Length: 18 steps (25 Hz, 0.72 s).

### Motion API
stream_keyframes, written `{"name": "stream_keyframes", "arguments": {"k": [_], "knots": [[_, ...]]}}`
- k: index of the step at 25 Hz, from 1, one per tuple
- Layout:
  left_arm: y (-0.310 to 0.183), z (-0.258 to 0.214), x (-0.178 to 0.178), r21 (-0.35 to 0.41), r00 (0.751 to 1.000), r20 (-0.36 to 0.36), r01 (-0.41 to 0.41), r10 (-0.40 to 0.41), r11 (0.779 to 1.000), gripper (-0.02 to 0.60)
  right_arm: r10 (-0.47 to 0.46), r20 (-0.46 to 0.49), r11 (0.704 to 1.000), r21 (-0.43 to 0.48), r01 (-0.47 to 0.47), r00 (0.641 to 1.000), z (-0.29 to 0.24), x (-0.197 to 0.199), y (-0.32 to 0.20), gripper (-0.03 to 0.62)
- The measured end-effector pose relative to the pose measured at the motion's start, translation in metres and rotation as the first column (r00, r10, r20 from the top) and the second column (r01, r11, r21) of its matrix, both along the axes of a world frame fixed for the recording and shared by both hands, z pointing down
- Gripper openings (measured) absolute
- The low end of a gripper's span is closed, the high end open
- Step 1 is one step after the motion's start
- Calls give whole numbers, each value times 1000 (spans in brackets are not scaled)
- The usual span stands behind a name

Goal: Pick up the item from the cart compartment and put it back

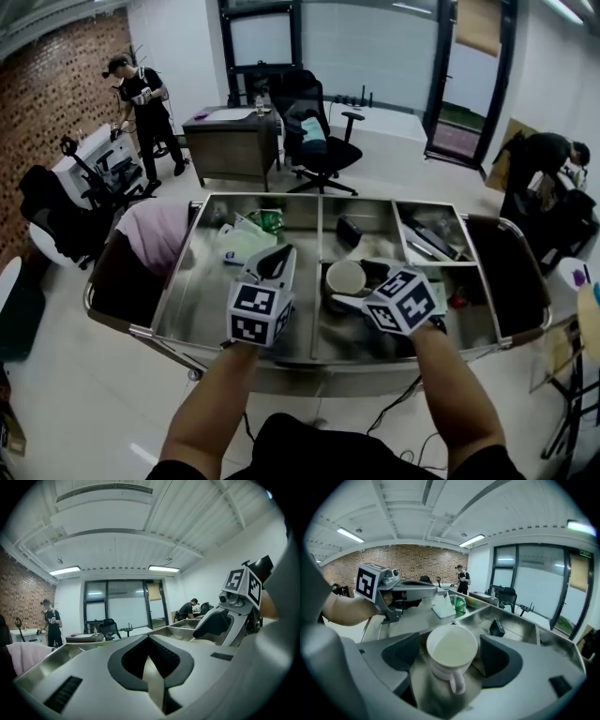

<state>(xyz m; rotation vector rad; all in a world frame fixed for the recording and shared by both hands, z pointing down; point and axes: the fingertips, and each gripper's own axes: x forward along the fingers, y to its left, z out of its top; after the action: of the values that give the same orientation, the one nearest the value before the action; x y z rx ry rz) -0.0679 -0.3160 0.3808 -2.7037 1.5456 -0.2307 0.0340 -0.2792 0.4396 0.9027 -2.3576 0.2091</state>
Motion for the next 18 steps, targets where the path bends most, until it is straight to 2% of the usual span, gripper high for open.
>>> {"name": "stream_keyframes", "arguments": {"k": [4,10,18], "knots": [[3,7,6,-15,999,-1,-33,33,999,0,4,-19,1000,-23,-4,1000,14,-1,-4,439],[3,10,4,-22,999,-14,-33,33,999,0,37,-3,998,-52,-37,999,30,-5,-15,439],[2,15,4,-26,999,4,-34,34,999,0,69,6,997,-45,-69,998,28,-4,-14,431]]}}
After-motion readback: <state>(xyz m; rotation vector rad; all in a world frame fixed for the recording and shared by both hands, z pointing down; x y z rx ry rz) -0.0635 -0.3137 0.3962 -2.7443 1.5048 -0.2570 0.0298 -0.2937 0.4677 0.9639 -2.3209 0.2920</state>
